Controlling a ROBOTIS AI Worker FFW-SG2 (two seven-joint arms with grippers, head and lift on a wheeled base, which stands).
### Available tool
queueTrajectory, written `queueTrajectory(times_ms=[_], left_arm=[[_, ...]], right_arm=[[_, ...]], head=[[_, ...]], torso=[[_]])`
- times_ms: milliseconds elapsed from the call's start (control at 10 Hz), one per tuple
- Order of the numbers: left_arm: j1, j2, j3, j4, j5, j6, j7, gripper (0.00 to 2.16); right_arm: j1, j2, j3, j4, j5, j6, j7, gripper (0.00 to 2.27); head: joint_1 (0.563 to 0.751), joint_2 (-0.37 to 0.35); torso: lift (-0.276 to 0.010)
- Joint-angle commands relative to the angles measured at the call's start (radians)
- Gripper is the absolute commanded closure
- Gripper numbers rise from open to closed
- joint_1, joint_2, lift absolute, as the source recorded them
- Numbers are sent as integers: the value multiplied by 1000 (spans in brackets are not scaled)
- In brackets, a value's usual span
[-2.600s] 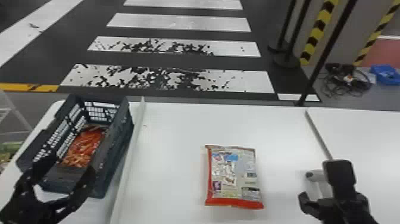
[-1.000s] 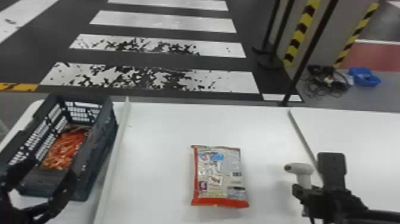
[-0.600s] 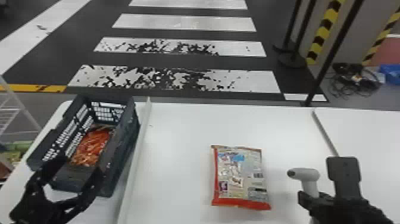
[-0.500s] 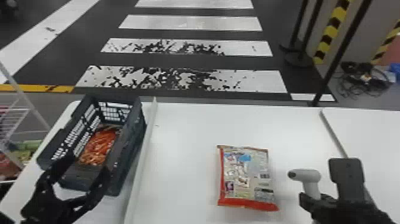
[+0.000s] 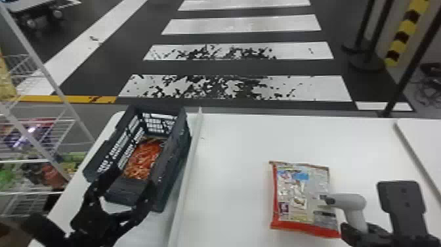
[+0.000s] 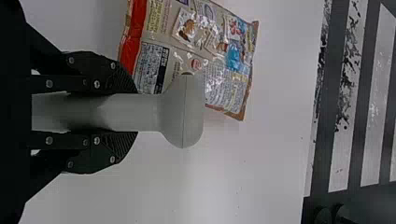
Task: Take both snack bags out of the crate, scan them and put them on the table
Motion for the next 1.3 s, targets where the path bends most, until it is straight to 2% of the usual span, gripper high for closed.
queueTrajectory(times_ms=[0,300,700,900,1200], left_arm=[[1,0,-1,0,0,0,0,80],[1,0,-1,0,0,0,0,80],[-2,0,-1,3,0,0,0,80],[-2,0,-1,3,0,0,0,80],[-2,3,1,9,3,-7,0,80]], right_arm=[[-5,1,32,-1,7,0,1,2253],[-25,1,52,15,19,-3,0,2253],[-25,1,33,21,22,-9,0,2253],[-23,1,-25,35,21,-55,-2,2253],[-28,1,-154,99,4,-157,-13,2253]], head=[[695,166],[695,195],[695,196],[695,181],[695,102]], torso=[[-92],[-92],[-92],[-92],[-92]])
